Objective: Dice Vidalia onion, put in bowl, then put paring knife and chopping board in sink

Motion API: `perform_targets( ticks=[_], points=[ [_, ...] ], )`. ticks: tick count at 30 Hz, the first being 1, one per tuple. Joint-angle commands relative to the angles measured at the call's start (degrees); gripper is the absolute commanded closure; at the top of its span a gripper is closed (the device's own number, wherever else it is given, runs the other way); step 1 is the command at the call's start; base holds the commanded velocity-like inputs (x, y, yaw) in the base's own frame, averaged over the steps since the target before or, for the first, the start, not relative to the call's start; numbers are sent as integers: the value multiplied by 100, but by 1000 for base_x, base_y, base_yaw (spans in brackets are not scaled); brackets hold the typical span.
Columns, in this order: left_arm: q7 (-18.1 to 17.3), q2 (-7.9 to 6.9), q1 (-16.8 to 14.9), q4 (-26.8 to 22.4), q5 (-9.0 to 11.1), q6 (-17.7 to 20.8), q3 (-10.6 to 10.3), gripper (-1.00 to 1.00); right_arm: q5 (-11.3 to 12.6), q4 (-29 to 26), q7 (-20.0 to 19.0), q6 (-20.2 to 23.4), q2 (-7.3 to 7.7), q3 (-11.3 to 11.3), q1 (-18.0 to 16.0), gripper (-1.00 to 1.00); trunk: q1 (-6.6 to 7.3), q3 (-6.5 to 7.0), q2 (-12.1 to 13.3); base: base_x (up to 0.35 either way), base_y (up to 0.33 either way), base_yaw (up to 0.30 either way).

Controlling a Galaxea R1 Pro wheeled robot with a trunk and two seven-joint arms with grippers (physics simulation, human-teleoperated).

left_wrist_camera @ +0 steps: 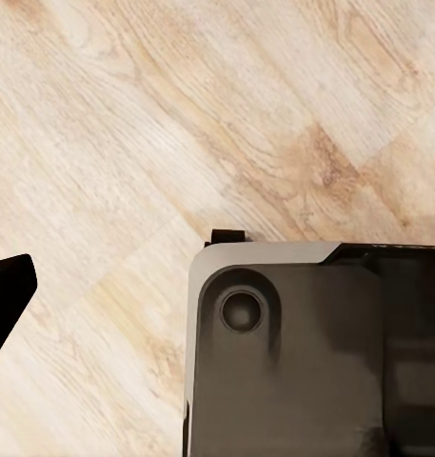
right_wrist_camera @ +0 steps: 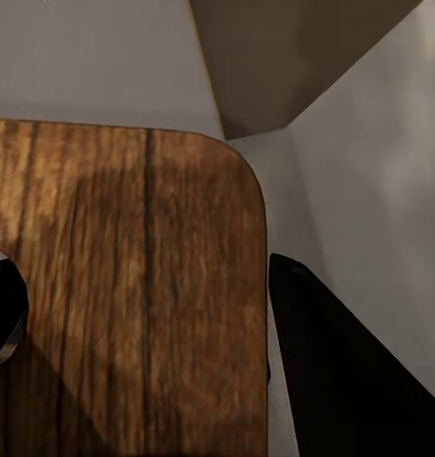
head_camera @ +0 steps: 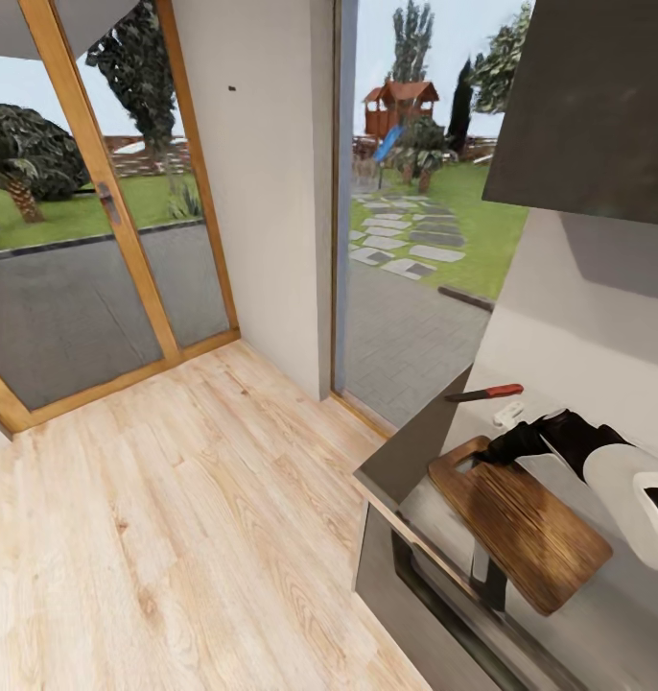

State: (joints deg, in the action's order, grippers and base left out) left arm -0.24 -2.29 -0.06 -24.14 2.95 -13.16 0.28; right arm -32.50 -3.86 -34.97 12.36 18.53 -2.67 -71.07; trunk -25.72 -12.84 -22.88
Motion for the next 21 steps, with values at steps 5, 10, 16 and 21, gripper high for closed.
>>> perform_targets(
  ticks=[5,10,16,21],
  points=[
    [13,-9,-2,-13,2,-11,-9,-100,75,269,-9,12,-76,-33,5,100,-6,15,-4,0,0,0],
    [15,-9,-2,-27,-1,-11,-7,-100,70,264,-9,21,-86,-34,5,100,-6,60,-4,0,0,0],
    [15,-4,-2,-16,5,-110,-9,-100,68,263,-9,29,-87,-33,5,100,-6,115,-4,0,0,0],
    [15,-8,-2,11,20,-381,-18,-100,68,263,-9,30,-85,-33,5,100,-6,160,-4,0,0,0]
  ],
)
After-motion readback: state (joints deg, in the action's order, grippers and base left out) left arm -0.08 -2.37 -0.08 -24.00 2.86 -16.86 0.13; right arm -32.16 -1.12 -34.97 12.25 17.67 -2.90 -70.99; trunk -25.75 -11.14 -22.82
